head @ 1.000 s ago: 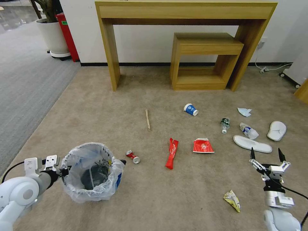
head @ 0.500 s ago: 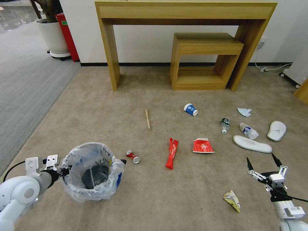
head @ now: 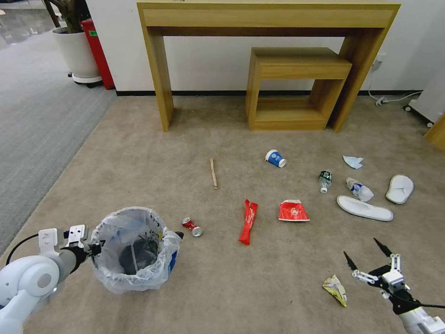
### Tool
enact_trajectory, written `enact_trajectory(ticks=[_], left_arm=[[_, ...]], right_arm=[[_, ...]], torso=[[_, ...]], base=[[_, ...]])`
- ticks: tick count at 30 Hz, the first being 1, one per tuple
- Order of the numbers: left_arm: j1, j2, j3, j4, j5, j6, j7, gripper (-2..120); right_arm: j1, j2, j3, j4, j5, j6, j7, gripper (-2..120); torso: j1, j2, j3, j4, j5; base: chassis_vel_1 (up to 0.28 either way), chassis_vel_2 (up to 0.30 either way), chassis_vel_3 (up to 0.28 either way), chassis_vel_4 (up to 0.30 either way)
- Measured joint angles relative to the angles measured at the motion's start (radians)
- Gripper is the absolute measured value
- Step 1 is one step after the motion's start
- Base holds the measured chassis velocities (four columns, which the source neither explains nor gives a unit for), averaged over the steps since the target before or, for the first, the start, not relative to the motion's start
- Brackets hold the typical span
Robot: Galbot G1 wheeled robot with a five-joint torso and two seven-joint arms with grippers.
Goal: Pick up the trash bin and place the garbage on the floor into it.
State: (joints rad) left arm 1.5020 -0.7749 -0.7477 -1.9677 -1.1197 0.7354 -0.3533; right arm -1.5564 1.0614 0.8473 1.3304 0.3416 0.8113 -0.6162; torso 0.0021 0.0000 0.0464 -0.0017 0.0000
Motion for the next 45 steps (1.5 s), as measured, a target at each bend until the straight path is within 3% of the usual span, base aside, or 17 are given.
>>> enact_trajectory(ticks=[4,13,21,45], left_arm=[[0.003,0.001,-0.003,-0.002,0.000,0.000,0.000,0],[0.005,0.000,-0.003,-0.002,0.005,0.000,0.001,0],[0.003,0.005,0.000,-0.002,0.005,0.000,0.001,0],[0.002,0.006,-0.008,-0.004,0.000,0.000,-0.002,0]], right_arm=[[-0.017,-0.022,-0.009,-0.021,0.044,0.000,-0.084,100],[-0.039,-0.066,-0.008,-0.072,0.011,0.000,-0.121,100],[-0.033,-0.080,0.017,-0.122,-0.003,0.000,-0.235,100],[0.070,-0.053,-0.059,-0.253,-0.089,0.000,-0.228,100]], torso=[[0.000,0.000,0.000,0.0000,0.0000],[0.000,0.000,0.000,0.0000,0.0000],[0.000,0.000,0.000,0.0000,0.0000],[0.000,0.000,0.000,0.0000,0.0000]], base=[[0.000,0.000,0.000,0.000],[0.000,0.000,0.000,0.000],[0.000,0.000,0.000,0.000],[0.000,0.000,0.000,0.000]])
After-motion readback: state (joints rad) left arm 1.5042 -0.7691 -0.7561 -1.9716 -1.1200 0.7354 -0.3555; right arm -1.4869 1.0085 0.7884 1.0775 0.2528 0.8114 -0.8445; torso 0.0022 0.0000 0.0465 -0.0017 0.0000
